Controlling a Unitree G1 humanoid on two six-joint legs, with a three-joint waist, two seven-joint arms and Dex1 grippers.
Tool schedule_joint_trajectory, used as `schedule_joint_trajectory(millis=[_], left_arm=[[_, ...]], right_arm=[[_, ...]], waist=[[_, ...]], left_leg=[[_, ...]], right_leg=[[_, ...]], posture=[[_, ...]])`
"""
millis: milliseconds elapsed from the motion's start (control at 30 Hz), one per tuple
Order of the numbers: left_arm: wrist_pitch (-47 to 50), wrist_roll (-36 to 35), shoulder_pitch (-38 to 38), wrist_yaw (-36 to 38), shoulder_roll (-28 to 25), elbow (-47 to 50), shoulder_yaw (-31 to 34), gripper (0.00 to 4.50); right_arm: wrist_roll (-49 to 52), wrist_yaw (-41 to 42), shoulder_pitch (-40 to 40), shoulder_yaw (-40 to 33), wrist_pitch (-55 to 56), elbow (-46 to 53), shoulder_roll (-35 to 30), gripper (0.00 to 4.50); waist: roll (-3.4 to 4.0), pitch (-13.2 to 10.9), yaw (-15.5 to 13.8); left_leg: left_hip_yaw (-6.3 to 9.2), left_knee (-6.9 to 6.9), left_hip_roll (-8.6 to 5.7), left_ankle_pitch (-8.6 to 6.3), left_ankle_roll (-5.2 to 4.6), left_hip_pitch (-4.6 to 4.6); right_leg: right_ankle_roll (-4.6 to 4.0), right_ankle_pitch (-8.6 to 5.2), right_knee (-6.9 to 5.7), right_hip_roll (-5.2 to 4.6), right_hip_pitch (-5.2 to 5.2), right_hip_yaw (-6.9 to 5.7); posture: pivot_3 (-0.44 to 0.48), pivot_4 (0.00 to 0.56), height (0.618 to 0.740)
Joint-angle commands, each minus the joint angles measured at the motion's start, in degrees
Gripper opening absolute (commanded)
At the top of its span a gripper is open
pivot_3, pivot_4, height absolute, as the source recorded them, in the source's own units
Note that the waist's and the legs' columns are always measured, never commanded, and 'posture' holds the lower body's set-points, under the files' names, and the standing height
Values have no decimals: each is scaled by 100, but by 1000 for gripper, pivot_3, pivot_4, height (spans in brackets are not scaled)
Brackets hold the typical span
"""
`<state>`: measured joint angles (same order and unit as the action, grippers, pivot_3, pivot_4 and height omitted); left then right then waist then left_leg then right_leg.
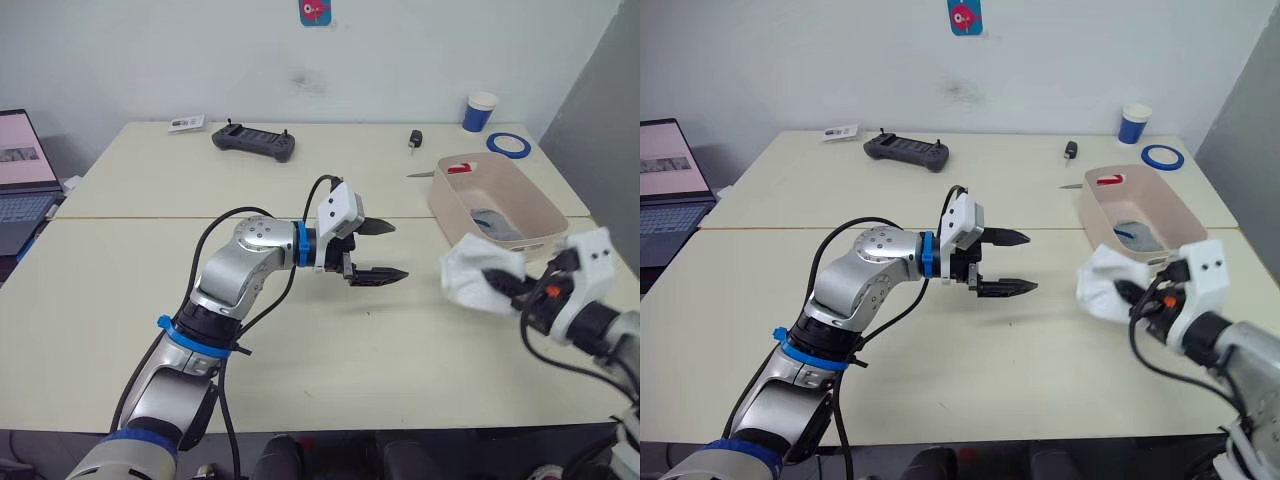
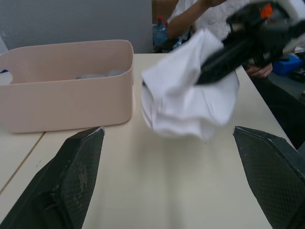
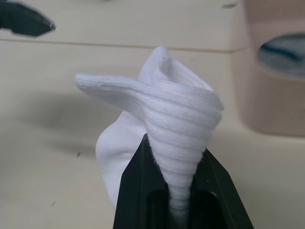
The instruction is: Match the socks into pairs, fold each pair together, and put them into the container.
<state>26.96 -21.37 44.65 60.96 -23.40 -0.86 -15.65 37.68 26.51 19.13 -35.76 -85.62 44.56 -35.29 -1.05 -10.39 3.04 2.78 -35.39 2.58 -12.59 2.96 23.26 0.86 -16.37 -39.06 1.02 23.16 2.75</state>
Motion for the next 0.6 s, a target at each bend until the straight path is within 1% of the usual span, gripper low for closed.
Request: schedule_joint_trajectory(millis=[33,100,133,167,233,267,300,367,467,600], left_arm=[[-36,17,26,71,-71,226,91,4500],[56,-2,39,58,-93,320,109,4500],[88,-4,46,49,-99,350,108,4500],[100,10,53,40,-113,390,102,4500],[143,12,46,-5,-119,484,115,4500],[158,10,38,-21,-121,520,119,4500],[162,21,13,-52,-115,563,111,4500],[175,35,-28,-109,-105,631,94,4500],[236,14,-76,-192,-87,735,102,4500],[365,-41,-99,-286,-77,861,150,4500]], right_arm=[[-702,37,729,281,1528,-993,-982,25],[-1410,224,849,1090,2776,-1805,-1546,25],[-1709,319,872,1405,3323,-2124,-1752,25],[-2175,413,959,1874,4084,-2568,-1980,25],[-3295,515,1379,2968,5899,-3656,-2281,25],[-3706,542,1545,3347,6588,-4072,-2365,25],[-4332,470,1739,3856,7492,-4604,-2468,25],[-5199,315,2058,4525,8812,-5479,-2540,25],[-6018,136,2482,5116,10014,-6501,-2466,25],[-6604,206,2944,5557,10740,-7522,-2264,25]], waist=[[23,-17,4],[4,-20,-2],[4,-20,0],[4,-20,5],[5,-21,24],[10,-24,36],[14,-27,37],[13,-27,26],[13,-27,17],[11,-28,3]], left_leg=[[-14,-2,-10,0,0,0],[-6,-1,-4,1,-4,0],[-3,1,-1,1,-4,0],[-3,1,0,1,-4,0],[-12,-1,-2,2,-4,2],[-20,-11,-2,1,-4,3],[-29,-14,-2,2,-4,2],[-43,-17,-2,2,-4,0],[-49,-23,-1,2,-4,-1],[-67,-37,-3,3,-1,0]], right_leg=[[6,4,1,-10,2,12],[7,3,6,-5,-3,2],[8,3,9,-4,-3,-2],[8,3,9,-3,-2,-1],[8,3,10,-5,0,7],[8,3,8,-6,3,15],[9,3,7,-6,4,24],[11,4,6,-7,6,36],[11,4,6,-7,6,46],[18,6,5,-7,7,69]], posture=[[0,150,740],[0,150,740],[0,150,740],[0,150,740],[0,150,740],[0,150,740],[0,150,740],[0,150,740],[0,150,740],[0,150,740]])
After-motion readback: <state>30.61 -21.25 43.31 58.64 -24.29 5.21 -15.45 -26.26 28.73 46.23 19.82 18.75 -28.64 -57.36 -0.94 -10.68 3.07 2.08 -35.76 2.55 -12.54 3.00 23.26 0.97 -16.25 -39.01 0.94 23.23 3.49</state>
